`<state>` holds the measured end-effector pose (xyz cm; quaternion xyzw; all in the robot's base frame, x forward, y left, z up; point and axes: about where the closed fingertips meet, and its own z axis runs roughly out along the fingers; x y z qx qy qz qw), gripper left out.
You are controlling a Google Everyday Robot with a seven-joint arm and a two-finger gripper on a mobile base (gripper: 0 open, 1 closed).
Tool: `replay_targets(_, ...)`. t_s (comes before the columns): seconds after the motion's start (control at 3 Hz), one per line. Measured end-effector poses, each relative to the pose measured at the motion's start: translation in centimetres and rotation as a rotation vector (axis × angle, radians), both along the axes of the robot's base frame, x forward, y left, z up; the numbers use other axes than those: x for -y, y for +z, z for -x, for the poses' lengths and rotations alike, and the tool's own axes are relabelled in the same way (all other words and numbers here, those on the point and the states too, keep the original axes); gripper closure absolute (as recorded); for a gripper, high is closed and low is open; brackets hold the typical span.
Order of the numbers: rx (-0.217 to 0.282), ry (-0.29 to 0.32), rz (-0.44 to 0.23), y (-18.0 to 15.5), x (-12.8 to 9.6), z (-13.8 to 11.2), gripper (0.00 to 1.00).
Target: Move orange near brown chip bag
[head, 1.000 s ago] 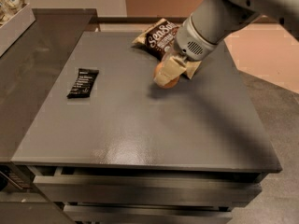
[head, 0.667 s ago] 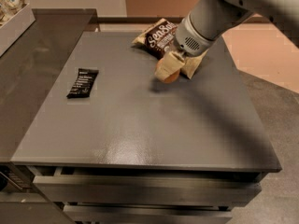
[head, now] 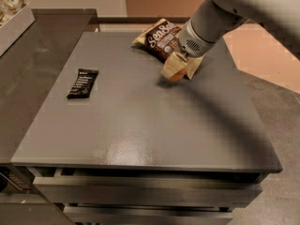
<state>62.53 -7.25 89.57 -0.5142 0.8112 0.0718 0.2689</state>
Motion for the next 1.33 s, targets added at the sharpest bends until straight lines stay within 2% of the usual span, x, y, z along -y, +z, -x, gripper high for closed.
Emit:
replay_targets(0.33, 0.01, -0.032, 0.022, -0.83, 0.72, -0.51, 0.59)
replay_targets(1.0, 0.006, -0.042, 0.034, -1.71, 1.05, -0.4, 0.12)
replay_targets(1.33, 0.005, -0.04, 0.035, -1.76, 0.93, -0.37, 0.0)
